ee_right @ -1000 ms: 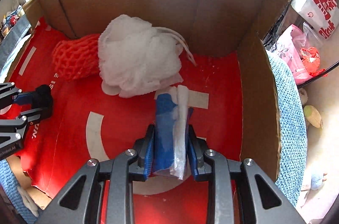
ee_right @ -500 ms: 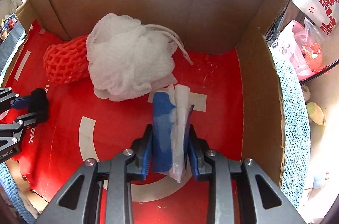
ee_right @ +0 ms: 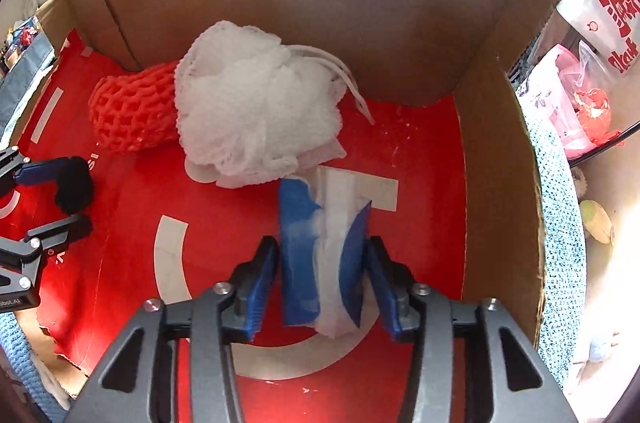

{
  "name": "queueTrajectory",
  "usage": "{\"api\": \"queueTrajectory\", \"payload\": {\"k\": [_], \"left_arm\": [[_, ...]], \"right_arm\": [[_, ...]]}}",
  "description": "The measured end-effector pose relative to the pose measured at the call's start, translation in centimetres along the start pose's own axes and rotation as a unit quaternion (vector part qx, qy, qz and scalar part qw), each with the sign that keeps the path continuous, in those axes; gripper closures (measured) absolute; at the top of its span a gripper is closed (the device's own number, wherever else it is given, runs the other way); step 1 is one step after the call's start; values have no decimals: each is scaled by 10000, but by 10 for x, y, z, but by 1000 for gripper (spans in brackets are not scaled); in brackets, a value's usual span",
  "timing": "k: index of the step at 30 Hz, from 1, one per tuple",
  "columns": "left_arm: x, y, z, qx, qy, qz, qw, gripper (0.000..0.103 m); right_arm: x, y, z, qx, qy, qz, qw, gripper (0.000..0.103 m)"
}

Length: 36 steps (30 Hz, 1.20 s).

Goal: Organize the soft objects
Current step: 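Open both tools to drop plush and tissue pack in the box, then move both tools back toward the scrunchies on the blanket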

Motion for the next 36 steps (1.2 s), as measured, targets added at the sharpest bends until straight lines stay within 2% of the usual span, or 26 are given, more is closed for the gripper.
{"api": "queueTrajectory", "payload": {"k": [2, 8, 12, 17, 24, 27, 31, 36], "left_arm": [[0, 2, 0, -20, 25, 16, 10000, 41], [-3, 12, 4, -55, 23, 138, 9999, 40], [-6, 26, 8, -75, 34, 274, 9996, 36], [-11, 52, 15, -127, 57, 604, 9981, 29], [-22, 101, 27, -149, 101, 1268, 9918, 27], [-31, 126, 35, -82, 102, 1639, 9864, 21], [-43, 151, 47, -110, 226, 2181, 9756, 15], [-66, 186, 61, 132, 313, 2849, 9580, 7]], "right_arm": [[1, 1, -2, 31, 31, 12, 10000, 44], [1, 13, -6, 29, 31, 149, 9999, 38], [0, 28, -9, 68, 21, 281, 9996, 35], [-3, 58, -12, 196, -44, 565, 9982, 31], [-20, 122, -19, 221, -42, 1311, 9911, 19], [-33, 148, -25, 203, -21, 1655, 9860, 16], [-51, 179, -35, 226, -36, 2123, 9769, 5], [-79, 208, -41, 163, -79, 2618, 9650, 0]]}}
Point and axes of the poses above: each gripper's, at about its wrist camera, not at the fingertips, and y roughly against the way its jaws point, z to its right, x to its top, the point moved 6 cm from there along -y, roughly the way its jaws point, and after that the axes turned 3 degrees about z, right-handed, at the moved point
